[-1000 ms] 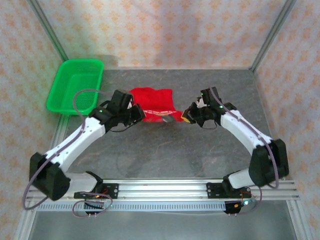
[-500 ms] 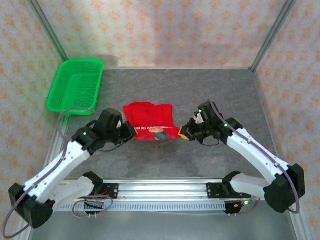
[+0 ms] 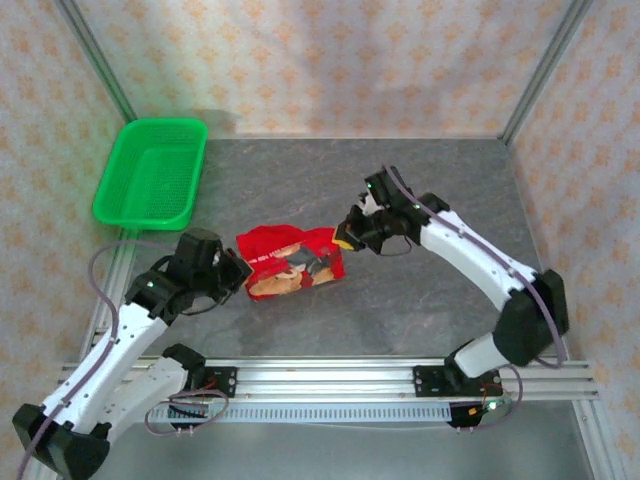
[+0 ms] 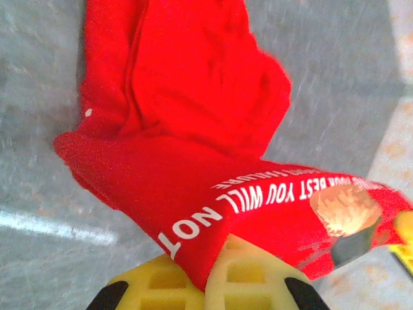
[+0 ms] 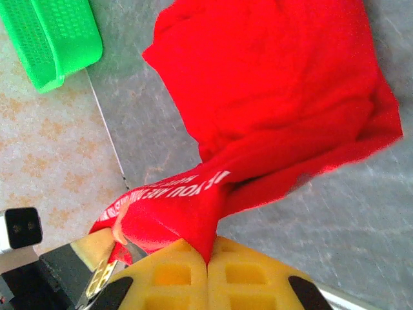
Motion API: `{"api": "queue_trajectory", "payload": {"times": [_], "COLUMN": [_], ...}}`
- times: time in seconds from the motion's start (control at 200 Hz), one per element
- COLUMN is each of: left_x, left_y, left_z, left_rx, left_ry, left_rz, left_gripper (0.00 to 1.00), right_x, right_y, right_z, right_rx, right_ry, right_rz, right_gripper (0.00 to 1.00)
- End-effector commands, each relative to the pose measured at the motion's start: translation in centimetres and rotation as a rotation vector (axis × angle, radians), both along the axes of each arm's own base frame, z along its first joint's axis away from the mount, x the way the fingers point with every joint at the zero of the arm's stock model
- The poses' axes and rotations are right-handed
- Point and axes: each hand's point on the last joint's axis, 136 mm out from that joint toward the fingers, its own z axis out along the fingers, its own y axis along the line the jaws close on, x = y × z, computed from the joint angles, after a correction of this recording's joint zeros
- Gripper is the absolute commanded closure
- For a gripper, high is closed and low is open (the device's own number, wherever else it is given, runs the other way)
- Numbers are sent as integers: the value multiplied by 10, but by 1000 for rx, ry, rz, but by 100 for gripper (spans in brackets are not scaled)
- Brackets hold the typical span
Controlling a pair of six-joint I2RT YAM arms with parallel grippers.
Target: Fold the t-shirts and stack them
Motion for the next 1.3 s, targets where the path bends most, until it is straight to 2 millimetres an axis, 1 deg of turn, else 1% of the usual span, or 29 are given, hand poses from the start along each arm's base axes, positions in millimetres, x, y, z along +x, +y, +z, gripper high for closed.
{"api": "queue_trajectory", "payload": {"times": [0.0,0.075,0.245,0.285,0.37,0.49,0.545,0.666,0.801,0.846,0.891,0.921,0.936,0.971,1.016,1.056,1.076,1.126,1.161,1.171,1.176,1.186,1.196,1.236,1.291], "left_x": [12,21,41,46,57,77,86,109,129,135,144,149,151,157,165,173,177,185,190,191,192,193,194,194,192], "left_y": [21,22,36,39,45,46,47,49,56,60,60,62,63,66,71,77,80,89,94,95,96,97,98,101,98], "left_z": [3,-3,-15,-17,-19,-24,-30,-35,-52,-59,-66,-69,-72,-73,-69,-60,-53,-31,-13,-8,-6,-1,4,20,38], "left_rx": [20,15,20,25,38,35,46,49,81,99,106,110,113,116,109,95,91,87,84,83,83,83,84,86,86], "left_ry": [-7,6,24,23,28,46,65,68,104,119,120,125,127,131,119,93,76,28,-16,-26,-31,-41,-50,-73,-89], "left_rz": [58,58,100,103,104,75,65,59,51,43,29,30,30,38,58,86,100,134,149,152,153,153,153,147,115], "left_gripper": [100,100,100,100,100,100,100,100,100,100,100,100,98,88,71,55,50,35,27,18,16,6,1,0,0], "right_x": [29,43,75,82,95,110,118,135,156,165,175,184,189,202,221,236,242,248,245,243,242,240,238,227,207], "right_y": [-6,-2,1,2,3,2,1,-4,-3,0,1,3,5,9,9,9,8,5,2,1,1,0,-2,-5,-11], "right_z": [-6,-11,-27,-27,-35,-50,-53,-65,-85,-93,-101,-107,-107,-106,-96,-78,-67,-39,-23,-19,-17,-13,-10,3,10], "right_rx": [-63,-78,-94,-95,-105,-120,-122,-130,-116,-110,-101,-80,-64,-19,22,50,62,73,62,56,55,49,44,32,11], "right_ry": [-29,-19,10,6,20,47,48,63,105,112,124,132,128,125,92,35,5,-63,-95,-102,-108,-115,-121,-143,-149], "right_rz": [9,28,33,38,39,37,31,9,-4,-5,-22,-38,-42,-71,-108,-128,-131,-124,-108,-101,-98,-93,-87,-61,-24], "right_gripper": [100,100,100,100,100,100,100,100,100,93,78,73,71,66,62,57,55,51,49,48,48,47,47,45,42]}}
